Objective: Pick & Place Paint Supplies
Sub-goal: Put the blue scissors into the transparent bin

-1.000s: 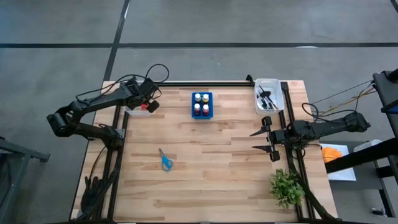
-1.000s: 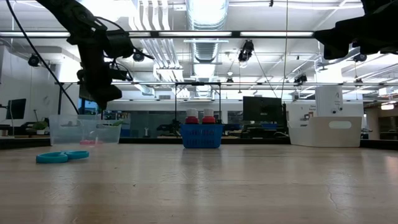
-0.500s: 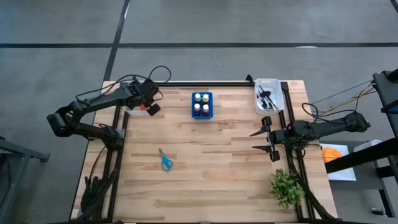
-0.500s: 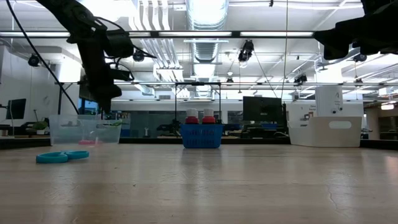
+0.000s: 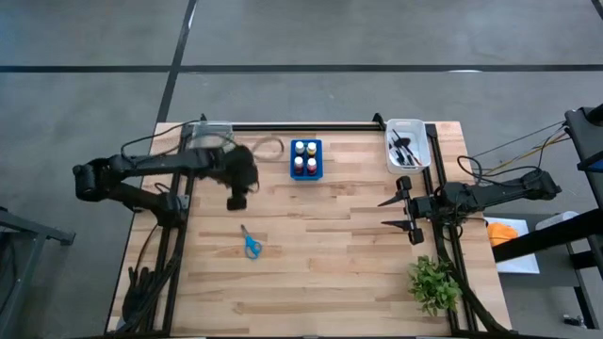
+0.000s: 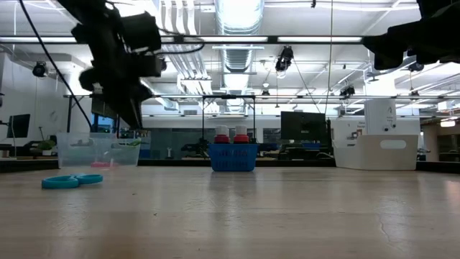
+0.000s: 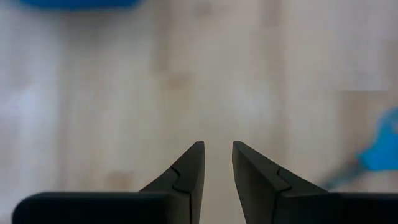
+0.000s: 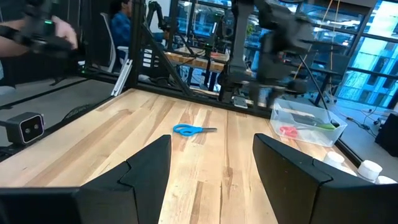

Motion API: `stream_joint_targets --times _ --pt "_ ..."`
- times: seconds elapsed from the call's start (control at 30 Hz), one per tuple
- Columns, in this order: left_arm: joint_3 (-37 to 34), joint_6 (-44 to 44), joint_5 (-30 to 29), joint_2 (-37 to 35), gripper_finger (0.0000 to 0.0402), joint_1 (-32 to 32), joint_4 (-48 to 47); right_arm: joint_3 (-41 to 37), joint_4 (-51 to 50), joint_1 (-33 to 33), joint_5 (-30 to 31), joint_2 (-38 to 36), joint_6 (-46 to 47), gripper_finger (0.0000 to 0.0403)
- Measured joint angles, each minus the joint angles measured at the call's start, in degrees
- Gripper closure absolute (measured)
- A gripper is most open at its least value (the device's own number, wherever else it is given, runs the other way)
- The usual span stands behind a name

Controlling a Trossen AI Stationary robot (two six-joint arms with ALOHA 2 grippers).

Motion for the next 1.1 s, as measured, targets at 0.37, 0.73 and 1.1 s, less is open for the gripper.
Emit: stream_joint_targets --times 0.37,0.73,1.1 --pt "0.0 -6.1 -12.5 0.0 0.0311 -38.3 1.9 0.0 0.0 0.0 0.2 0.0 0.0 0.0177" --pt "-0.1 -20.2 -18.4 1.4 0.0311 -51.0 4.8 0.0 0.0 0.0 0.2 0.0 0.2 0.0177" --pt "1.3 -22.4 -12.6 18.4 0.0311 -50.6 4.1 -0.3 0.1 0.0 0.1 0.0 0.3 0.0177"
